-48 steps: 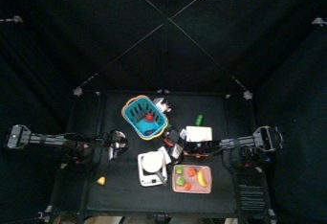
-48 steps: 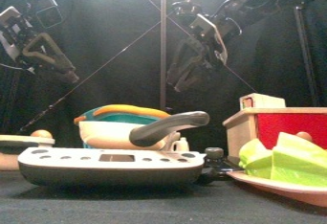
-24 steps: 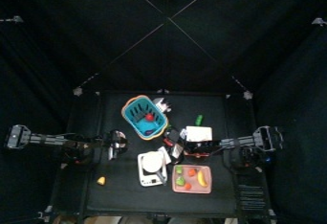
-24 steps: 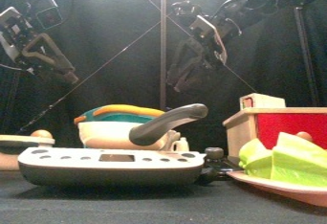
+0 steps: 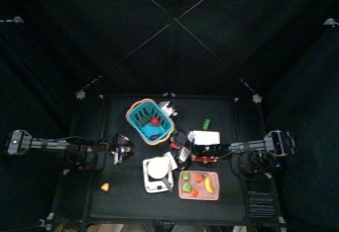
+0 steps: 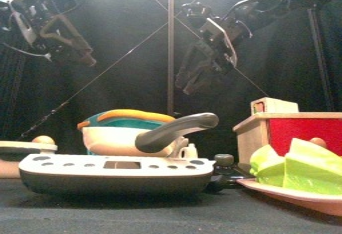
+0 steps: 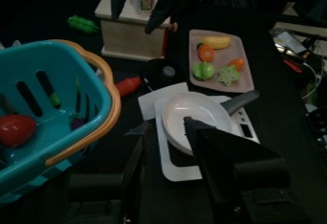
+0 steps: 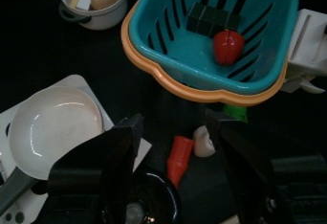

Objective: Grab egg

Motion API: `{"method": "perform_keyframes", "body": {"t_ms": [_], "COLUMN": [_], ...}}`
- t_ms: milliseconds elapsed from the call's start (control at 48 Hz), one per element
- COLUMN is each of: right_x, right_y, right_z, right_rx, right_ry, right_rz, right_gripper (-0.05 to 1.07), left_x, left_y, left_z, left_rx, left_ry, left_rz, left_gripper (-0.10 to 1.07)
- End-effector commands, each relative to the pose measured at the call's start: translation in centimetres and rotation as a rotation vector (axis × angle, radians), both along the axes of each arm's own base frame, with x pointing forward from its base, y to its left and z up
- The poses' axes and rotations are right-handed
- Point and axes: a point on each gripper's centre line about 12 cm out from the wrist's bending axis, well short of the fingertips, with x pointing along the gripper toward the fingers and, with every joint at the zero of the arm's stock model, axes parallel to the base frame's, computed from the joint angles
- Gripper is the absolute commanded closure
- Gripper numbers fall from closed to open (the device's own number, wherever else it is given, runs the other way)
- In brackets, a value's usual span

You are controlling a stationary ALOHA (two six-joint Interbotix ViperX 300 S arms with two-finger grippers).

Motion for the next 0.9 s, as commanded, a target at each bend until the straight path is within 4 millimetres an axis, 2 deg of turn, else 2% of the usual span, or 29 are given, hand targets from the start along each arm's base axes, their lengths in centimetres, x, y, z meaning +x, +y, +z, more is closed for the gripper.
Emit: {"method": "perform_keyframes", "body": {"t_ms": [0,146,354,708,875], "right_x": [-0.3,-0.5,-0.6,-0.7,-0.7], "right_y": [-0.5,-0.5,-0.5,-0.4,-0.4], "right_z": [1.5,1.2,1.1,0.9,0.8], "right_rx": [0.005,0.012,0.023,0.039,0.039], "right_ry": [-0.044,-0.036,-0.035,-0.033,-0.032], "right_rz": [-0.015,-0.019,-0.024,-0.03,-0.03], "right_gripper": [0.14,0.14,0.14,0.14,0.14], "left_x": [0.9,1.2,0.6,-2.6,-2.9], "left_y": [0.8,2.0,4.0,6.8,4.9], "left_z": [1.8,2.9,4.1,1.9,0.7], "left_rx": [-0.012,-0.007,0.016,-0.012,-0.012], "left_ry": [0.03,0.082,0.159,0.465,0.552], "left_rz": [-0.011,-0.012,0.024,0.292,0.361], "left_gripper": [0.21,0.21,0.21,0.21,0.21]}}
